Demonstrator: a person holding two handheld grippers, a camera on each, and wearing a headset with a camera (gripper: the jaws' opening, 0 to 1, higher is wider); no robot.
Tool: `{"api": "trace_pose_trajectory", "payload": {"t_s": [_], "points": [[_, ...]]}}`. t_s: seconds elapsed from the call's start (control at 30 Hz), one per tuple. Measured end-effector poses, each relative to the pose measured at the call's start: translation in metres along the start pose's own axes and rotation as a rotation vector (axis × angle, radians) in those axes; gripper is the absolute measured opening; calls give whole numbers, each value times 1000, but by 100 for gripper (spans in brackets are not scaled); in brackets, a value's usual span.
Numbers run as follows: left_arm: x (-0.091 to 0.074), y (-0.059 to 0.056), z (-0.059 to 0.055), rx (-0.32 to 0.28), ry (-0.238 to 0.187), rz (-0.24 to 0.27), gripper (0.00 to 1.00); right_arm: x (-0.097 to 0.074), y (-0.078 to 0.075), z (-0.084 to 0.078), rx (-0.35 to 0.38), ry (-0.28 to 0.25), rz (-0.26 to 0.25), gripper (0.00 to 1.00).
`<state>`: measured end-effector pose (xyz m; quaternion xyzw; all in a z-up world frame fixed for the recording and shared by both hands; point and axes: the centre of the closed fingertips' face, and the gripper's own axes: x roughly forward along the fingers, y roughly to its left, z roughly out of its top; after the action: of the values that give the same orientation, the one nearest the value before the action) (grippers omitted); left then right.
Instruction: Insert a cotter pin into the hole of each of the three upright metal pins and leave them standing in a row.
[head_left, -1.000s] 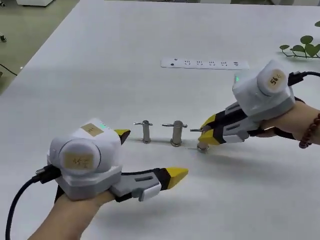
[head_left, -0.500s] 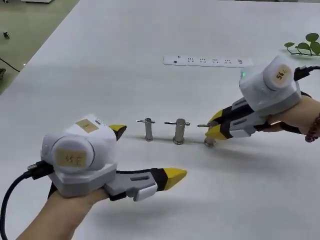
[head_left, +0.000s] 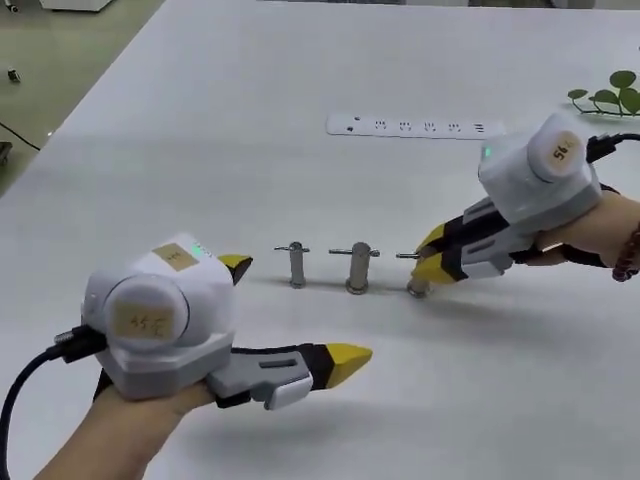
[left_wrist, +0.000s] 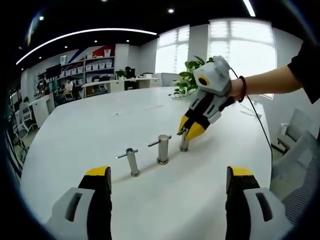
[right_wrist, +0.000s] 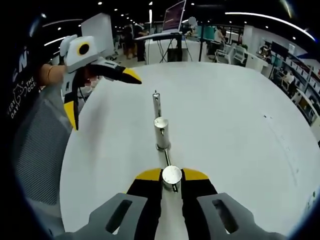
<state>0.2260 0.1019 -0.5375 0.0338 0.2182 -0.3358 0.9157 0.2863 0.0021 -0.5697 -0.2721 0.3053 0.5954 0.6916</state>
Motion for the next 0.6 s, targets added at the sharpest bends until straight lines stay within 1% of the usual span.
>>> {"api": "trace_pose_trajectory", "payload": {"t_s": [0.13,0.17,0.2,0.27,0.37,0.43,0.6], "points": [[0,-1,0,5,1,-5,97,0,0,0,3,-4,5,9],[0,-1,1,5,1,-6,98,0,-1,0,3,-7,4,10],[0,-1,1,4,2,-7,98,1,-3,0,0,-11,-8,12],[0,-1,1,4,3,-9,99,2,-2,-2,-2,-4,-3,12],[0,-2,0,6,8,-12,99,1,-3,-2,-3,-2,-14,14],[0,-2,0,7,11,-14,99,-1,-3,0,0,-14,-20,16],[-1,0,1,12,14,-11,99,-9,-2,2,-6,-19,-33,21]]}}
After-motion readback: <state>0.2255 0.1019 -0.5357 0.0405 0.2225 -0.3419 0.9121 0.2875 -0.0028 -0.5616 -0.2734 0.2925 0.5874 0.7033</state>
